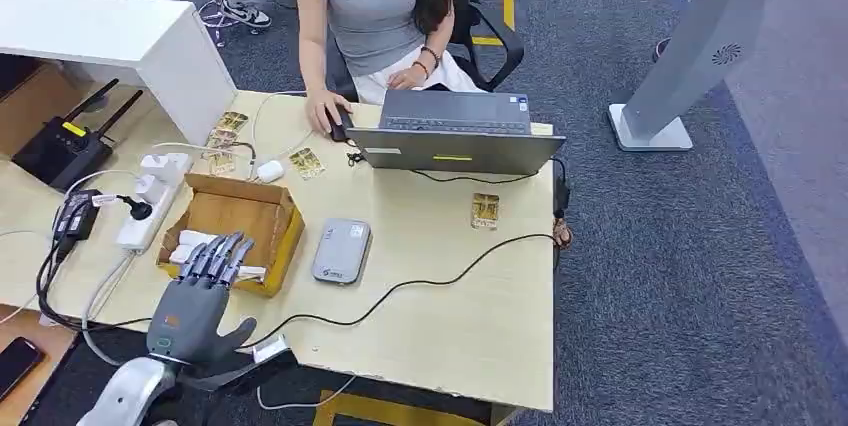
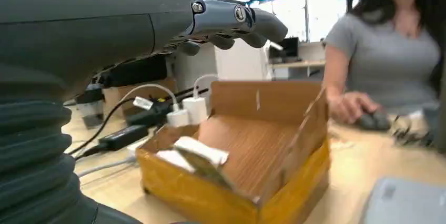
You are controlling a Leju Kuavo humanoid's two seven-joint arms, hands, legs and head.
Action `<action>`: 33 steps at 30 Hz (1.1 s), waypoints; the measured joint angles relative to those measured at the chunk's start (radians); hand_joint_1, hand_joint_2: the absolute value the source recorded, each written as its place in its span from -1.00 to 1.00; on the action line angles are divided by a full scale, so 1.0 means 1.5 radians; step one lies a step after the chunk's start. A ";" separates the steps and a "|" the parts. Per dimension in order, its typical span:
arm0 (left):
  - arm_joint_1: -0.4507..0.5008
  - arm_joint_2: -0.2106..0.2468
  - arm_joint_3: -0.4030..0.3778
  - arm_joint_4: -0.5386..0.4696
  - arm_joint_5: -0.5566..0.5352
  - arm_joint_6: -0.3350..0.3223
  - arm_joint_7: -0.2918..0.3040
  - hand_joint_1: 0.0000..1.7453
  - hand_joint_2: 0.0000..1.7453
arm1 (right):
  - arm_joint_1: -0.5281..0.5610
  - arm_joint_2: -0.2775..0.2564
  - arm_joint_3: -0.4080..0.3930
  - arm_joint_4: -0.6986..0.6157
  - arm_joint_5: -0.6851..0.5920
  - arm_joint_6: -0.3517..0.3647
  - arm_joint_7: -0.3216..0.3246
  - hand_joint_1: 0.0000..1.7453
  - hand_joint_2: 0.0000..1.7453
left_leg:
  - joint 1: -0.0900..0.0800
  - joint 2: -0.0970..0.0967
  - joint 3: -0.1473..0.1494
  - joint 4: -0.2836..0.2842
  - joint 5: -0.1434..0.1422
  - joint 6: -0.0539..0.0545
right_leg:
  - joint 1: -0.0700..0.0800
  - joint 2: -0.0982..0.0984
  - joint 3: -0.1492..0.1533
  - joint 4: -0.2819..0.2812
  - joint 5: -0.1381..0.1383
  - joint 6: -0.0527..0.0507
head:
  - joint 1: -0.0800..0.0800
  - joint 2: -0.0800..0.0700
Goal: Pass the card to the sensor for recognition and then transmit it.
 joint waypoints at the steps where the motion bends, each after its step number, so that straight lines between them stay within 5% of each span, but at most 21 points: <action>1: -0.001 0.006 0.003 0.005 -0.001 -0.012 0.006 -1.00 1.00 | 0.000 0.000 0.000 0.000 0.002 0.001 0.000 -1.00 -1.00 | 0.000 0.000 0.000 0.000 0.000 0.000 | 0.000 0.000 0.000 0.000 0.000 0.000 | 0.000 0.000; 9: -0.013 0.030 0.023 0.034 0.006 -0.032 0.019 -1.00 1.00 | 0.000 0.000 0.000 0.000 0.005 0.006 0.001 -1.00 -1.00 | 0.000 0.000 0.000 0.000 0.000 0.000 | 0.000 0.000 0.000 0.000 0.000 0.000 | 0.000 0.000; 33: -0.042 0.024 0.033 0.049 0.011 -0.042 0.029 -1.00 1.00 | 0.000 0.000 0.000 0.000 0.015 0.018 0.001 -1.00 -1.00 | 0.000 0.000 0.000 0.000 0.000 0.000 | 0.000 0.000 0.000 0.000 0.000 0.000 | 0.000 0.000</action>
